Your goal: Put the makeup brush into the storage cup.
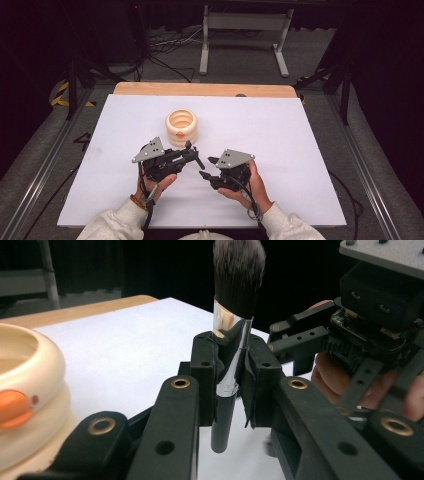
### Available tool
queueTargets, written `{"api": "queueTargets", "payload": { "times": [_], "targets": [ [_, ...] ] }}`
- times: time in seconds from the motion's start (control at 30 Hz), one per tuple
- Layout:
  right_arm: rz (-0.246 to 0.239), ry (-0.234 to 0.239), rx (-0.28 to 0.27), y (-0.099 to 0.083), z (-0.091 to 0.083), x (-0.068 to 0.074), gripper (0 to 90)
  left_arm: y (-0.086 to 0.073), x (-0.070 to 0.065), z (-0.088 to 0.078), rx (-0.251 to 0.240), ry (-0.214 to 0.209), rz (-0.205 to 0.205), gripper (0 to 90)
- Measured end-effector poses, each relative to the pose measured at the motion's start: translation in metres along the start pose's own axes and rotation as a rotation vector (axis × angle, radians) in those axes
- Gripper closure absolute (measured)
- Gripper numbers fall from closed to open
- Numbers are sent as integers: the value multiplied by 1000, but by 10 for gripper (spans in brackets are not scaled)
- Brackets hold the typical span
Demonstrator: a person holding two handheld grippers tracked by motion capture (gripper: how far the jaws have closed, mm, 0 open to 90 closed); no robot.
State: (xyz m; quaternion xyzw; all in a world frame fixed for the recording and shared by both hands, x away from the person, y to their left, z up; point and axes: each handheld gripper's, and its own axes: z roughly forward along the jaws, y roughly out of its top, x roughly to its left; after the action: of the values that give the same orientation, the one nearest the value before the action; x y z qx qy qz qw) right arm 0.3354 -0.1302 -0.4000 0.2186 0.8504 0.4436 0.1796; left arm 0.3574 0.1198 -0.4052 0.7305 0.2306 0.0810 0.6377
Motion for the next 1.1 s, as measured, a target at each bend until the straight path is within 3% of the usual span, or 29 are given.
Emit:
{"api": "queueTargets", "payload": {
  "times": [0.07,0.17,0.2,0.27,0.37,0.6,0.77,0.87,1.1],
  "targets": [
    [-18,-8,-12,-4,-4,-2,303,2,0,-1,3,7,20,786],
    [-28,-35,-10,-11,-9,-6,273,4,-1,-3,8,19,45,786],
    [-35,-52,-18,-16,-14,-9,250,7,-2,-5,11,32,71,786],
    [-47,-68,-15,-19,-17,-11,232,7,-2,-5,12,34,76,787],
    [-89,-102,-24,-28,-25,-17,194,11,-3,-7,11,49,107,786],
    [-69,-148,-94,-50,-47,-34,118,20,-2,-15,-7,71,139,787],
    [-62,-184,-176,-61,-65,-40,74,25,0,-19,-12,80,152,787],
    [-58,-244,-236,-68,-75,-43,54,27,2,-21,-14,93,157,786],
    [-14,-326,-279,-81,-93,-47,43,36,7,-26,-24,129,180,787]
  ]
}}
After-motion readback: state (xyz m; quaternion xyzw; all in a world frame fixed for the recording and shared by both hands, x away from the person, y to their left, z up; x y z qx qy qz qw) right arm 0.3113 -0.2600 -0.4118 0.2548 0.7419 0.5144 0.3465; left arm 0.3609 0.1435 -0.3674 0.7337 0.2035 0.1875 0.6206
